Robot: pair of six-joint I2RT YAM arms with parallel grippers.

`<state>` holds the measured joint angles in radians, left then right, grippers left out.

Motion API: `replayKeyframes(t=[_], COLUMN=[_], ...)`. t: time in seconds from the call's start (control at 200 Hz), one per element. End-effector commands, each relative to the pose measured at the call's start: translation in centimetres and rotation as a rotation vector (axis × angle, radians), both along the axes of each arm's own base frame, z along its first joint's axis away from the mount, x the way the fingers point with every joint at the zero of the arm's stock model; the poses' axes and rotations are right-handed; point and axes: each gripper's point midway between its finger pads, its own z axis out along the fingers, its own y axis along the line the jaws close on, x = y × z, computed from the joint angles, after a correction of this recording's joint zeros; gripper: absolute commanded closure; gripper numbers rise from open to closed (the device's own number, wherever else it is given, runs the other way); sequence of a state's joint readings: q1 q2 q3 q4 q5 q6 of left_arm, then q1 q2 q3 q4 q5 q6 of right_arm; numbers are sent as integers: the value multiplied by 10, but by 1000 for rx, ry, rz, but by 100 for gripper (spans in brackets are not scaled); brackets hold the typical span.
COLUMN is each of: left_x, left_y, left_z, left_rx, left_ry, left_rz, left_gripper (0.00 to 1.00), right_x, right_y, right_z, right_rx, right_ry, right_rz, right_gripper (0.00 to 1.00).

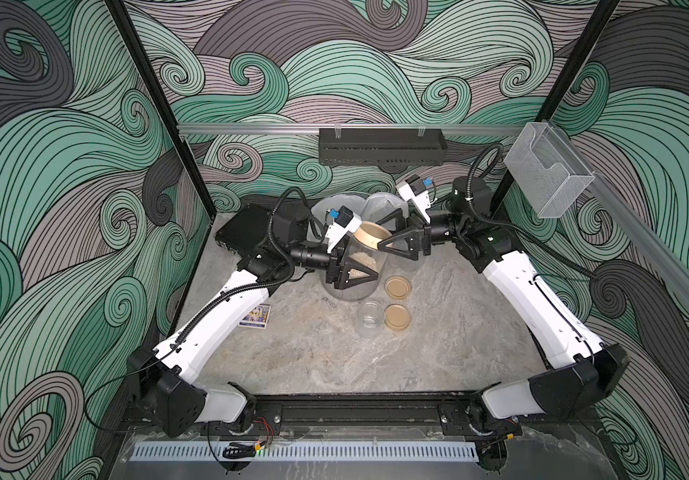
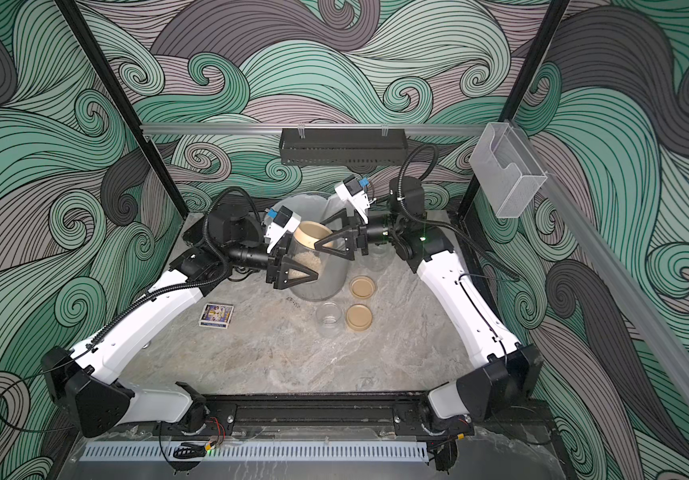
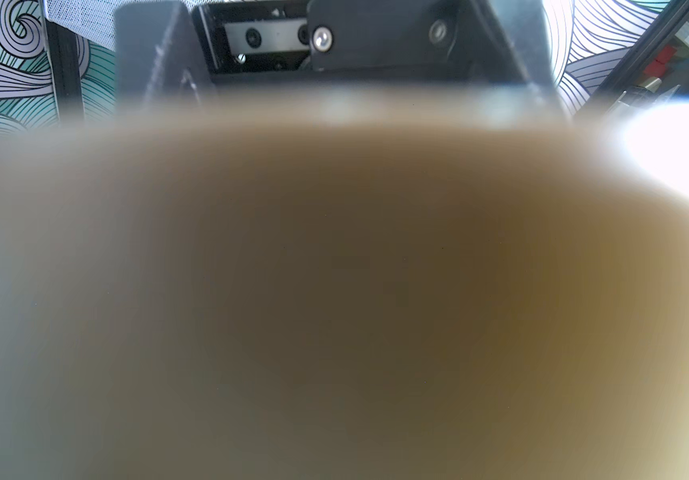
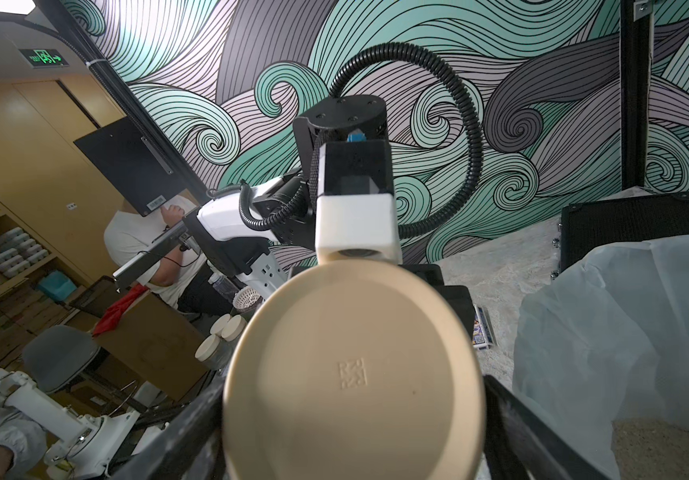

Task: Empty moldy rice from jars
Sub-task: Unscrew the lid from the jar.

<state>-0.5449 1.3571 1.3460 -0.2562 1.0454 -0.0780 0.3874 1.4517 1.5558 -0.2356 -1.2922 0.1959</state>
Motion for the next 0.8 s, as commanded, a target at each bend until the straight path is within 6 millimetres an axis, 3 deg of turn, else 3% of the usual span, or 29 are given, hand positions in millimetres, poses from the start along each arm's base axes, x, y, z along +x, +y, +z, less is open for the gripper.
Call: replayKeyframes(t=[0.0, 0.796], left_x=[-17, -9], left_y=[2, 7], left_z=[29, 37], left_rx=[-56, -45], left_ry=[-95, -163], left_rz=[-49, 21], left_gripper=[66, 67], right_x=[-3, 19], right_y=[-4, -31], right_z=[15, -26], right_rx=[32, -111], right_ry=[-68, 20], right_rz=[-3, -234], right_gripper=[11, 8])
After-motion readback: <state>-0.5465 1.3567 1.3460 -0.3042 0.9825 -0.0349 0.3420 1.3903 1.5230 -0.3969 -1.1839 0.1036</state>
